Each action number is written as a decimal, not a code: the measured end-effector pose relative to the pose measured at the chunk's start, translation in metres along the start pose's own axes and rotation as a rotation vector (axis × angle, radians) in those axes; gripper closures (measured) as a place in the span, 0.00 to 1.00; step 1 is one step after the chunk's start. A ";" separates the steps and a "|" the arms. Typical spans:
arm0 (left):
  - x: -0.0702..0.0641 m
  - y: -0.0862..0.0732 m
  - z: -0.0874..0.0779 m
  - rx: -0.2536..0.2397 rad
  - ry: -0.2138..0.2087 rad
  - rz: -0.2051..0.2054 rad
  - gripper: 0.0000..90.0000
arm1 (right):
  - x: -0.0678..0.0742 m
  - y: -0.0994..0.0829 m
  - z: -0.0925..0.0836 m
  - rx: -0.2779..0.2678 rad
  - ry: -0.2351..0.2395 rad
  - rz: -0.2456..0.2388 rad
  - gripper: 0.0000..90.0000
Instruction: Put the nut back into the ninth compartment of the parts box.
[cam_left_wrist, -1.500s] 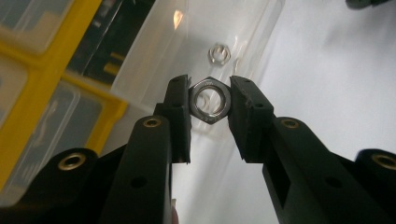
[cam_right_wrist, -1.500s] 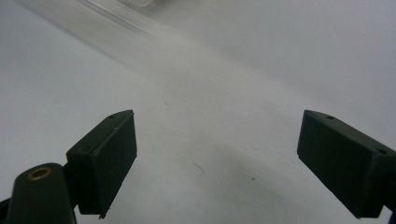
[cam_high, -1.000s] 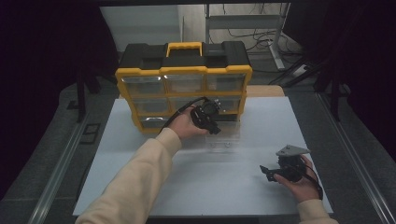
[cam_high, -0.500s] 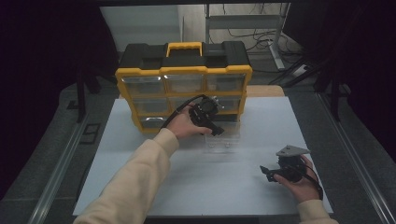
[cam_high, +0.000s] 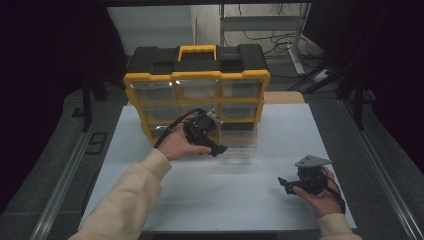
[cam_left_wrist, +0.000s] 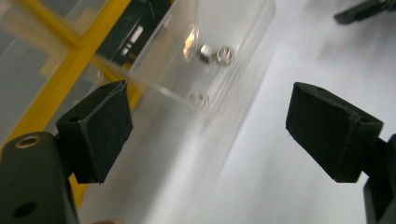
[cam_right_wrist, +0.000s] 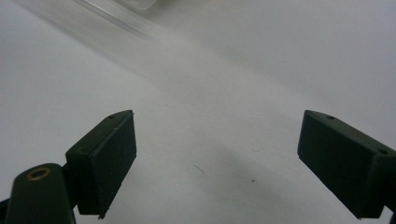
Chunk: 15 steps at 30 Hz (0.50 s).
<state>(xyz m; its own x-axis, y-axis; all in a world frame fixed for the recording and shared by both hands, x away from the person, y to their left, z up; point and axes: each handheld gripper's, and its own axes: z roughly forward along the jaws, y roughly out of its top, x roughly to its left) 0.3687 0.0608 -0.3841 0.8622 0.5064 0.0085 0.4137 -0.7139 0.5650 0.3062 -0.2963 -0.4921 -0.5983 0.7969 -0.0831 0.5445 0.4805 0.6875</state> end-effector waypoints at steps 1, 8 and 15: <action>0.000 -0.004 -0.001 -0.004 0.000 -0.005 0.16 | 0.000 0.000 0.000 -0.001 0.000 -0.001 0.14; -0.001 -0.034 -0.014 0.000 0.063 -0.023 0.17 | 0.000 0.000 -0.001 -0.004 0.000 0.000 0.14; -0.005 -0.066 -0.027 -0.011 0.101 -0.059 0.17 | 0.000 0.001 -0.001 -0.010 0.002 0.001 0.14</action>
<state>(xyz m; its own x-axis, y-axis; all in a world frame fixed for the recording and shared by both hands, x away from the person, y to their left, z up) 0.3288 0.1182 -0.3992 0.8027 0.5935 0.0577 0.4589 -0.6767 0.5758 0.3063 -0.2963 -0.4902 -0.5991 0.7966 -0.0808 0.5390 0.4759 0.6949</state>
